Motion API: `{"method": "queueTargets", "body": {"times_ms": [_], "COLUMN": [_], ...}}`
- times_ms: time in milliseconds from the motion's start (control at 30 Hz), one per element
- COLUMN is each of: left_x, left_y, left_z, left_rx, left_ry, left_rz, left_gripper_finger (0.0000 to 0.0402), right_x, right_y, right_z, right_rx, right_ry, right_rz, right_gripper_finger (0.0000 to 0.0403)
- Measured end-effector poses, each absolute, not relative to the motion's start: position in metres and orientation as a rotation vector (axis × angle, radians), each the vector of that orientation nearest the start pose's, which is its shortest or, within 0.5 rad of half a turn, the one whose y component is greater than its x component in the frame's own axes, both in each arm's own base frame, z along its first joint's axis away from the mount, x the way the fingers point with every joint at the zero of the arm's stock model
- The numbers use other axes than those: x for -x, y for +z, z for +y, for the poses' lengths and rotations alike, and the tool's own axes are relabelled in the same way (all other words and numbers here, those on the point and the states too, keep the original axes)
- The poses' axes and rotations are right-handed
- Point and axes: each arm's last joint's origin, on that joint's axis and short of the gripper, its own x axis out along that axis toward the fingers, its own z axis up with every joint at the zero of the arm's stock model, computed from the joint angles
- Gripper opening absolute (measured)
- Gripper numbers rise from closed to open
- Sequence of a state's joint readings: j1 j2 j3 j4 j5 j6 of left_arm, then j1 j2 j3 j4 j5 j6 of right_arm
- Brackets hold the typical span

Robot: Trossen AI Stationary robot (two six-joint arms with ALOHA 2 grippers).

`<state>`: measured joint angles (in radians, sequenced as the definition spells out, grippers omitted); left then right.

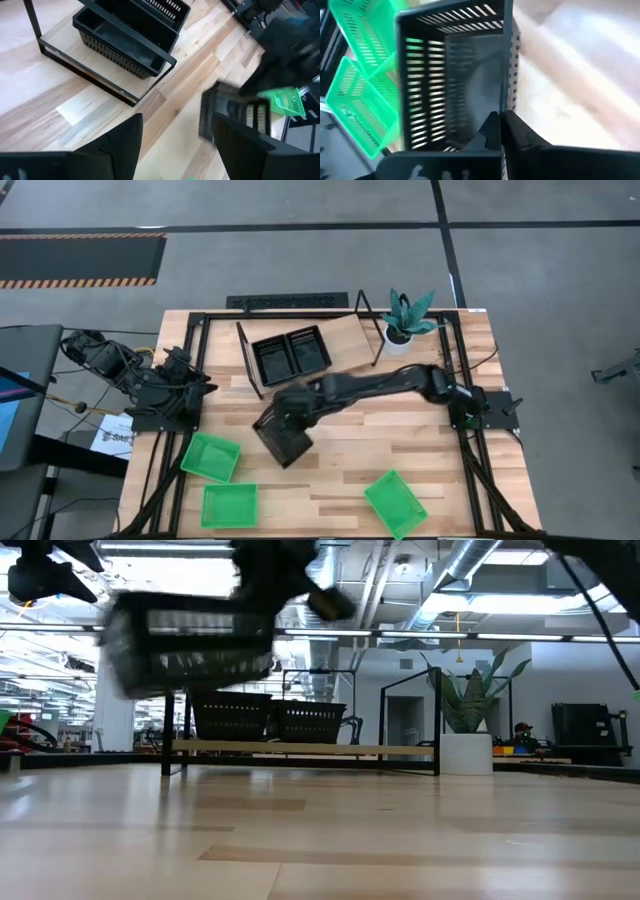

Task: Stack baskets on shelf by color
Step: Stack the black basket on the right black basket

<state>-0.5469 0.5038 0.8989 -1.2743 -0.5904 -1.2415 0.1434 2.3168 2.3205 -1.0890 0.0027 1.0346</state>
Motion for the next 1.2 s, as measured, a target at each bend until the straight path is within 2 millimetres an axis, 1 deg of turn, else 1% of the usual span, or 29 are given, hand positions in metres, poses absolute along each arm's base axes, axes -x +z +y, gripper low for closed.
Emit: {"method": "queueTargets", "body": {"times_ms": [100,167,233,333,433,500,567,700,767,833,1000,1200], "left_x": [-0.051,-0.051,-0.051,-0.052,-0.052,-0.052,-0.052,-0.052,-0.052,-0.052,-0.052,-0.052], "left_y": [0.310,0.310,0.310,0.310,0.311,0.311,0.311,0.312,0.312,0.312,0.312,0.313], "left_z": [-0.012,-0.012,-0.012,-0.012,-0.011,-0.011,-0.010,-0.009,-0.009,-0.009,-0.008,-0.008], "left_rx": [0.713,0.718,0.729,0.751,0.787,0.817,0.833,0.852,0.857,0.857,0.843,0.840], "left_ry": [0.477,0.484,0.489,0.503,0.531,0.553,0.572,0.601,0.606,0.607,0.628,0.632], "left_rz": [0.578,0.570,0.566,0.553,0.524,0.499,0.475,0.435,0.428,0.428,0.393,0.386], "left_gripper_finger": [0.0226,0.0226,0.0226,0.0226,0.0226,0.0226,0.0226,0.0226,0.0226,0.0226,0.0226,0.0226], "right_x": [-0.461,-0.441,-0.422,-0.404,-0.390,-0.383,-0.378,-0.388,-0.393,-0.394,-0.396,-0.399], "right_y": [0.312,0.344,0.367,0.387,0.398,0.398,0.396,0.376,0.366,0.361,0.338,0.327], "right_z": [0.056,0.038,0.013,-0.031,-0.077,-0.105,-0.126,-0.148,-0.152,-0.152,-0.149,-0.150], "right_rx": [-0.795,-0.755,-0.709,-0.662,-0.643,-0.659,-0.688,-0.753,-0.771,-0.779,-0.787,-0.822], "right_ry": [-0.470,-0.513,-0.589,-0.688,-0.754,-0.787,-0.793,-0.693,-0.663,-0.651,-0.631,-0.595], "right_rz": [0.995,0.935,0.882,0.821,0.784,0.780,0.780,0.771,0.778,0.779,0.869,0.823], "right_gripper_finger": [0.0004,0.0004,0.0003,0.0003,0.0003,0.0003,0.0003,0.0003,0.0003,0.0003,0.0003,0.0004]}}
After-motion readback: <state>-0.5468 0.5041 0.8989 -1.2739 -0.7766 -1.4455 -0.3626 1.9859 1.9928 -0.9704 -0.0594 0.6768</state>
